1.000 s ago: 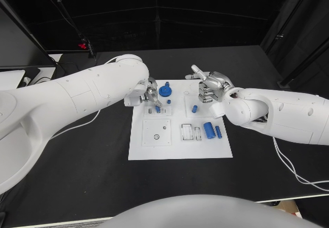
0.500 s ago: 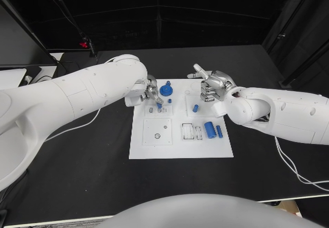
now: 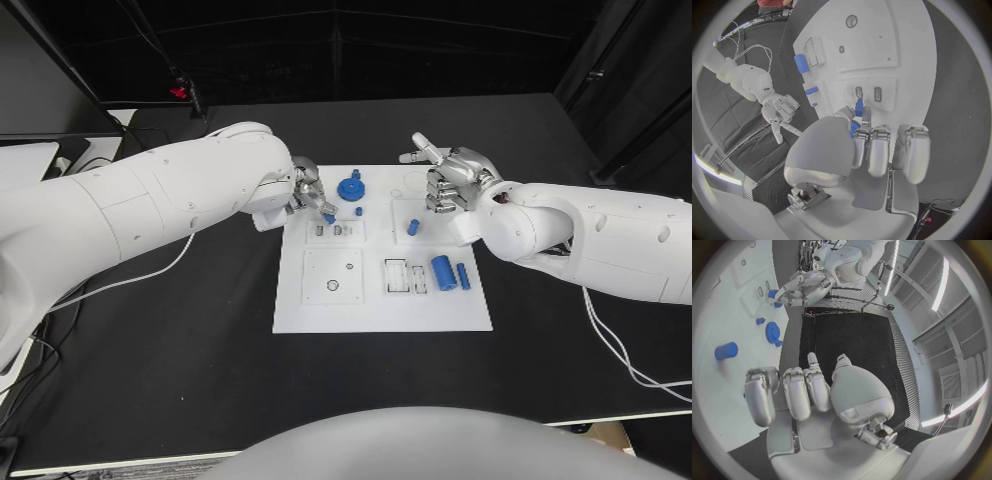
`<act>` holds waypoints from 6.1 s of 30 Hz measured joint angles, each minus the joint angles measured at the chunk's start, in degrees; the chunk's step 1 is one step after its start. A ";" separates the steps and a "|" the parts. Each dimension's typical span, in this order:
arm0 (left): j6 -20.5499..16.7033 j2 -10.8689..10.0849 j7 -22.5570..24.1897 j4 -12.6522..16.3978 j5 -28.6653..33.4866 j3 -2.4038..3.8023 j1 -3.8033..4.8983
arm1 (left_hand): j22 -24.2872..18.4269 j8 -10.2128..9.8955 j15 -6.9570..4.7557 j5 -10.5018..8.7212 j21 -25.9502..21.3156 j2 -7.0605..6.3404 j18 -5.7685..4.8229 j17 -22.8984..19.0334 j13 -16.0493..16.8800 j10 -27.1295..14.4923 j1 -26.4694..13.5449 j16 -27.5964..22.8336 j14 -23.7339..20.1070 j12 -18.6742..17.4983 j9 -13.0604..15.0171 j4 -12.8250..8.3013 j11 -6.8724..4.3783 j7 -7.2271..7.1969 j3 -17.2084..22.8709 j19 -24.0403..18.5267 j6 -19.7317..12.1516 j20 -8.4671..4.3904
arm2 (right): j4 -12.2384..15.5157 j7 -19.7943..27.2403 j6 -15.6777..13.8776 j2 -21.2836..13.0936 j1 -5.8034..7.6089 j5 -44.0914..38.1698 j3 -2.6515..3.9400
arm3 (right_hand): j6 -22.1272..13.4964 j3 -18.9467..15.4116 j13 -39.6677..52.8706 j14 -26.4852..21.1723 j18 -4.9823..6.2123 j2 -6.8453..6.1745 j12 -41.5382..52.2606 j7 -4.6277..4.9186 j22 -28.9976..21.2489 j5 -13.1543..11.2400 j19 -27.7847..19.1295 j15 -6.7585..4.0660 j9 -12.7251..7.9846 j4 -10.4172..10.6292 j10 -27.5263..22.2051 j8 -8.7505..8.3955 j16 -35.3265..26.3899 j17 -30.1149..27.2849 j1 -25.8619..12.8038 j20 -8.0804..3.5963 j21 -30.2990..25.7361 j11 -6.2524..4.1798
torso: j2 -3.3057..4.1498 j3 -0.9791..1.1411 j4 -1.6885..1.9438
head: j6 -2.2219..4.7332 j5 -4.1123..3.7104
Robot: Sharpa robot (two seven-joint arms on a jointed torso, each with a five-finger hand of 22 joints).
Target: Assemble the parts on the task board
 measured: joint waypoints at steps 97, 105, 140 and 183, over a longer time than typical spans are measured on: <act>-13.32 -5.08 -3.06 11.01 -3.60 -0.11 -2.33 | 0.00 0.86 0.03 -0.32 0.00 -0.89 -0.01 0.00 -0.03 0.00 -3.64 0.00 0.02 0.00 1.26 0.87 -0.01 -0.12 6.41 0.00 -0.52 0.00 | 0.01 0.29 0.15 -0.66 -0.01 0.00 -0.01 | -0.20 0.17 0.00 0.00 0.00 0.00 0.00 -0.20 0.00 0.22 0.00 0.00 -0.05 0.17 0.00 0.00 0.00 0.00 0.00 0.00 -0.26 0.00 | 0.06 -0.07 -0.24 | -0.41 0.70; -13.16 -4.96 -3.09 10.88 -4.12 -0.09 -2.35 | 0.00 0.86 0.03 -0.39 0.00 -1.19 0.00 0.00 -0.02 0.00 -3.95 0.00 0.02 0.00 1.28 0.38 -0.01 -0.20 7.22 0.00 -0.84 0.00 | 0.01 0.30 0.16 -0.71 -0.01 0.00 -0.01 | -0.20 0.17 0.00 0.00 0.00 0.00 0.00 -0.20 0.00 0.22 0.00 0.00 -0.05 0.17 0.00 0.00 0.00 0.00 0.00 0.00 -0.26 0.00 | 0.06 -0.07 -0.24 | -0.54 0.64; -10.64 -4.44 -3.11 10.42 -4.52 -0.04 -2.34 | 0.00 0.88 0.03 -0.51 0.00 -1.10 0.00 0.00 -0.02 0.01 -4.29 0.00 0.02 0.00 2.02 0.42 -0.01 0.14 8.44 0.00 -1.17 0.00 | 0.04 0.37 0.23 -0.76 -0.02 0.00 -0.01 | -0.20 0.16 0.00 0.00 0.00 0.00 0.00 -0.19 0.00 0.22 0.00 0.00 -0.04 0.16 0.00 0.00 0.00 0.00 0.00 0.00 -0.26 0.00 | 0.08 -0.07 -0.24 | -0.85 0.31; -10.65 -3.58 -3.13 9.35 -4.57 0.06 -2.45 | 0.00 0.99 0.03 -0.29 0.00 -0.75 0.00 0.00 -0.02 0.00 -4.32 0.00 0.03 0.00 1.89 1.50 -0.01 0.21 9.73 0.00 -1.65 0.00 | 0.05 0.39 0.24 -0.75 -0.02 0.00 -0.01 | -0.20 0.16 0.00 0.00 0.00 0.00 0.00 -0.19 0.00 0.22 0.00 0.00 -0.04 0.16 0.00 0.00 0.00 0.00 0.00 0.00 -0.26 0.00 | 0.06 -0.05 -0.24 | -0.96 0.30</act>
